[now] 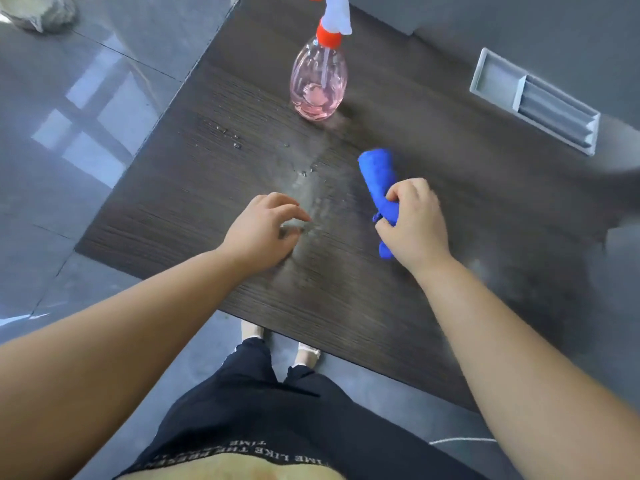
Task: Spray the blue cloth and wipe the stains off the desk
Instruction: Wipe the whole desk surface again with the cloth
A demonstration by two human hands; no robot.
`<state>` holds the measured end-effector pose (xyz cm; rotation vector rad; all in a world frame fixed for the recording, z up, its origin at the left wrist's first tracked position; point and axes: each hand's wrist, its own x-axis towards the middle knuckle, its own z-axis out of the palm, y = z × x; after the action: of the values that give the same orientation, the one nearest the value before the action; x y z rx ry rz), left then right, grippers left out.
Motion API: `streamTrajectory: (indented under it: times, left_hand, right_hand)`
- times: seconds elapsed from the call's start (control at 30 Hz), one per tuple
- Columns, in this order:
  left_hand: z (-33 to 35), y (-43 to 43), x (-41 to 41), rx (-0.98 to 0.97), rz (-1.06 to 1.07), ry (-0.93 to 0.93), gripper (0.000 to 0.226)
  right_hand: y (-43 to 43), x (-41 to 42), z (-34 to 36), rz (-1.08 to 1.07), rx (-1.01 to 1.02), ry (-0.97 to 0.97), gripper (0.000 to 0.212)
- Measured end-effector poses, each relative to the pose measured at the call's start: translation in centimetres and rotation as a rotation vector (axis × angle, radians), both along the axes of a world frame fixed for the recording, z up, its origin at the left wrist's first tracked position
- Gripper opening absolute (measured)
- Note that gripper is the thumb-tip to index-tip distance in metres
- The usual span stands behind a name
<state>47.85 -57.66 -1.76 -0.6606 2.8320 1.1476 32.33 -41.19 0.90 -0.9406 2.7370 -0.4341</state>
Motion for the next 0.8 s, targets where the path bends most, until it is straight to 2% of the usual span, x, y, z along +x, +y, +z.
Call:
streamTrajectory:
  times: [0.1,0.2,0.3,0.4,0.57,0.63,0.7,0.8]
  left_hand:
    - [-0.2,0.9,-0.1,-0.073,-0.034,-0.065,0.038]
    - [-0.5,1.0,0.3,-0.147,-0.058,-0.161,0.044]
    - [-0.9,1.1,0.7,-0.233,-0.113,-0.256,0.052]
    - [-0.9,1.1,0.8,-0.238,-0.159,-0.302,0.059]
    - [-1.0,0.7,1.0,-0.252,-0.198,-0.332,0.06]
    - [-1.0,0.7,0.9,-0.246,-0.176,-0.305,0.057]
    - [-0.9,0.5,0.8,-0.214,-0.131,-0.258,0.051]
    - [-0.6,-0.2,0.9,-0.184,-0.051,-0.234,0.047]
  right_hand:
    - [0.9,2.3,-2.8,0.153,0.242,0.002,0.045]
    - [0.7,2.7,-4.0,0.153,0.235,0.017,0.068]
    - [0.3,2.4,-5.1,0.258,0.326,0.015,0.065]
    - [0.6,1.2,-5.7,0.31,0.348,0.017,0.062]
    - [-1.4,-1.1,-6.1,0.004,0.311,-0.005,0.061]
    - [-2.8,2.3,-6.4,0.098,0.24,0.008,0.061]
    - [-2.2,6.3,-6.6,0.321,0.193,0.051,0.058]
    - [0.9,5.6,-6.4,0.46,0.265,0.072,0.058]
